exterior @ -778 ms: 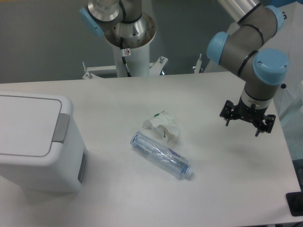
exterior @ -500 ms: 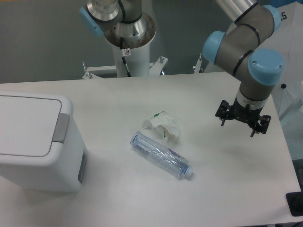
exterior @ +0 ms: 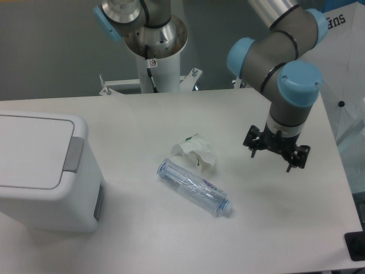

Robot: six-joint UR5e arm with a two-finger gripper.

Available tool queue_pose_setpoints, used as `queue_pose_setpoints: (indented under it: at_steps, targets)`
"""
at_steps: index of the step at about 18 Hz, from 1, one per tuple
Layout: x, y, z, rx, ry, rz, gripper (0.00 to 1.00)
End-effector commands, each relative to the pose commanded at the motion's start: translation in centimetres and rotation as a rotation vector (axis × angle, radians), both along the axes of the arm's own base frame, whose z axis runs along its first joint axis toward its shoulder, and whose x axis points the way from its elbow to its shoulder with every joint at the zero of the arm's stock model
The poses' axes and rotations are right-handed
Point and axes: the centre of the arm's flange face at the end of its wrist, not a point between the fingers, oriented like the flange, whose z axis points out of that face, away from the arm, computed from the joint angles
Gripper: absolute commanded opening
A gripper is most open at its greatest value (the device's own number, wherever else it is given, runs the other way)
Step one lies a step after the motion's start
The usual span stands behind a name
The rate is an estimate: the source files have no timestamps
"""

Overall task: Open the trash can
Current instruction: 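Move the gripper from its start pose toward the white trash can lid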

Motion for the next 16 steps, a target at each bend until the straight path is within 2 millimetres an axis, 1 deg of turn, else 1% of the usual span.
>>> queue_pose_setpoints:
  at_steps: [1,3,4,5,6,9,11,12,13,15,16]
  targets:
    - [0.4,0.1,0.2,0.025,-0.015,0.013,1.00]
    - [1.7,0.7,1.4,0.079,-0.035,0.042,1.00]
    - [2.0,0.9,1.7,0.089,-0.040,0.062,1.00]
    - [2.5,1.2,1.7,0.093,-0.047,0.084,1.00]
    - [3.1,2.0,1.8,0.100,-0.055,0.102,1.00]
    - [4.7,3.1,3.6,0.165,-0.096,0.217,1.00]
    - [5.2,3.7,4.1,0.240,-0.171,0.308,1.00]
    - [5.7,4.0,4.7,0.266,-0.196,0.346,1.00]
    - [6.5,4.1,6.2,0.288,-0.197,0.371,1.00]
    - [7.1,4.2,7.3,0.310,-0.213,0.413,1.00]
    - [8.3,4.8,8.2,0.328,-0.225,0.419,1.00]
